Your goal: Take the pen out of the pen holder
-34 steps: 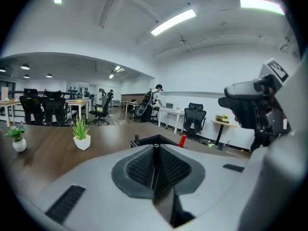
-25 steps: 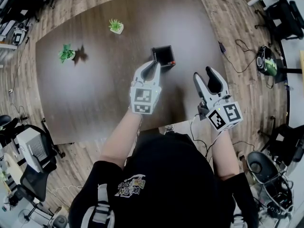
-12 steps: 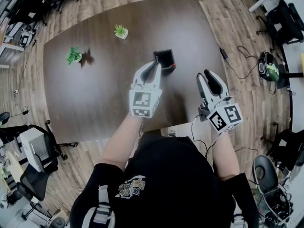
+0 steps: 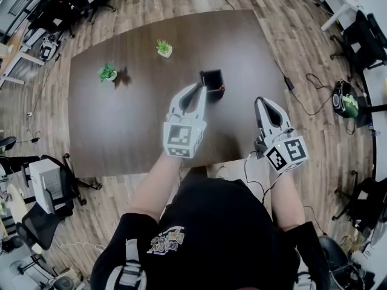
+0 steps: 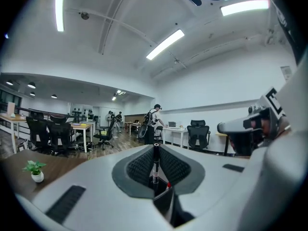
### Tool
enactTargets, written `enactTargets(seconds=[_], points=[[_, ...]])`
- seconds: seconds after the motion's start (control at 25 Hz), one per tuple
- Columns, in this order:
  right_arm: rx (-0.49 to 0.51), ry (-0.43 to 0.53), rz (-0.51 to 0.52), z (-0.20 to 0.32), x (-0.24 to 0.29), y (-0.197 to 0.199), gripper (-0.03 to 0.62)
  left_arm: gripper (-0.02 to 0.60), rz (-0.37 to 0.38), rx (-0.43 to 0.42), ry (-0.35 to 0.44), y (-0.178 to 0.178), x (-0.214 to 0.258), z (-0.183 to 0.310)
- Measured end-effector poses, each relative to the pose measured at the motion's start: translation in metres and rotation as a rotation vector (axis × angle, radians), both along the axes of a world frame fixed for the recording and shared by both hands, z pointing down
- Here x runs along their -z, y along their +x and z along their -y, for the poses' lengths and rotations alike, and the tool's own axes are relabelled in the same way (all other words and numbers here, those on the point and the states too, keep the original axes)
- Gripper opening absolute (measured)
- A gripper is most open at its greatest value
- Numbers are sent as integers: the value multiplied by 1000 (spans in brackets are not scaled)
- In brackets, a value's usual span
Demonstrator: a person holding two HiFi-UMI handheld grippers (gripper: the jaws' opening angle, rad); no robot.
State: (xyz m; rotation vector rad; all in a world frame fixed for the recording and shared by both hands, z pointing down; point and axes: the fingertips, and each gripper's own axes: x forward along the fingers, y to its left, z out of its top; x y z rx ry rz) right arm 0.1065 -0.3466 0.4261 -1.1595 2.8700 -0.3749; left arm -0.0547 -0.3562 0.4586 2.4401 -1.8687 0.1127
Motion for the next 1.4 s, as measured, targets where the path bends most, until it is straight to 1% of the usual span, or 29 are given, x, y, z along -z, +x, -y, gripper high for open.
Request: enactTargets(seconds=[0.16, 0.44, 0.56, 0.72, 0.96, 1.12, 1.24, 1.4], points=[[34, 30, 11, -15, 12, 7, 5, 35, 7, 23, 36, 9, 24, -23], [118, 62, 31, -51, 25, 20, 5, 34, 6, 79, 61, 30, 59, -79], [159, 66, 37, -68, 26, 21, 5, 34, 6, 117, 65, 33, 65, -107], [209, 55, 42, -92, 21, 15, 5, 35, 13, 173, 56, 27, 66, -148], [282, 38, 43, -127, 11, -15, 5, 34, 14, 246, 43, 2, 62, -197], [316, 27, 43, -156, 10, -45, 5, 34, 16, 263, 24, -20, 55, -230], [329, 31, 34, -182, 10, -76, 5, 34, 7, 259, 28, -43, 55, -257], [315, 34, 21, -223, 11, -113, 5, 34, -3, 230, 21, -75, 51, -297]])
